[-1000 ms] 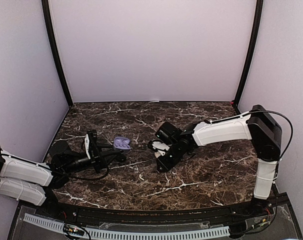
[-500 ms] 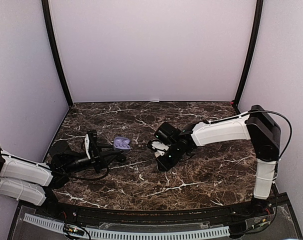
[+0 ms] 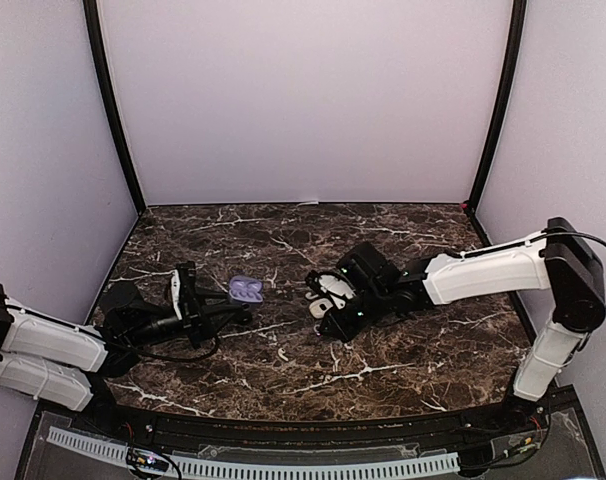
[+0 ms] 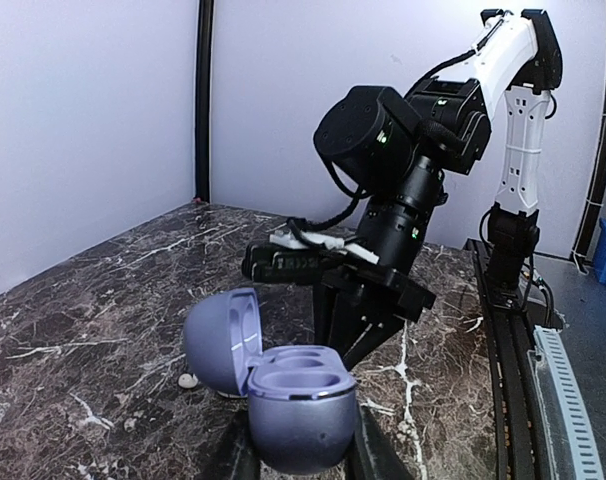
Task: Insert the wireless bluetooth earbuds into the charging case
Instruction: Pick up the left earbud from the center of the board, then insert the left earbud into the left side groove of the charging case.
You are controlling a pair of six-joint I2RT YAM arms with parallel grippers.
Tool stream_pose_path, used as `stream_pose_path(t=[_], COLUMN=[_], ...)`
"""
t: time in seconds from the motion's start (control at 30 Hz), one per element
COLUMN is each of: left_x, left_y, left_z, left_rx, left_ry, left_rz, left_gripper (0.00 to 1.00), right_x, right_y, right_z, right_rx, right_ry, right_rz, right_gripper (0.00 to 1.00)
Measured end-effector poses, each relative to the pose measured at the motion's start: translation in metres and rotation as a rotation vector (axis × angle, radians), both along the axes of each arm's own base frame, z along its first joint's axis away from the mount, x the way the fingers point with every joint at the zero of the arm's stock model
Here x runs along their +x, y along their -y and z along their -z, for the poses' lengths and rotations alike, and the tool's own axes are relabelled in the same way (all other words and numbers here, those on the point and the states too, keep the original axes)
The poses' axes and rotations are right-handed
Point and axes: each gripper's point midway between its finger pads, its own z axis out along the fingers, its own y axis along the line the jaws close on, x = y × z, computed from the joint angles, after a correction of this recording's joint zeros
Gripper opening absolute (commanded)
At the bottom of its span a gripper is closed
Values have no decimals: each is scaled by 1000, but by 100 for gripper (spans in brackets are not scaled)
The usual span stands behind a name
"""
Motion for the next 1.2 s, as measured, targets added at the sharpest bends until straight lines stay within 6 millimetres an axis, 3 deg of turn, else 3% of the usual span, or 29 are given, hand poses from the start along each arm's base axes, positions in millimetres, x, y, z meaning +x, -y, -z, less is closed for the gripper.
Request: stream_pose_path(t=[0.17,0.43,0.6,0.97,1.2], left_x=[-2,-9,-22,-14,-11], left_y=[5,17,27,33,36], left_z=[6,-2,-10,-24,-24], left_rx=[-10,-77,-95,-109,-106], left_ry=[-33,-4,97,221,227], left_rz=[31,89,131,76,54], left_gripper=[9,6,3,2,2], right_x=[1,-14,-23,-37,-30], right_y=[-4,-37,-50,-49,-62], right_z=[-28,-126,-161,-199,-178], right_rx=[131,432,536,602,499], right_ry=[83,375,534,823,928], right_rz=[13,25,62,186,239], right_gripper=[12,10,9,8,9])
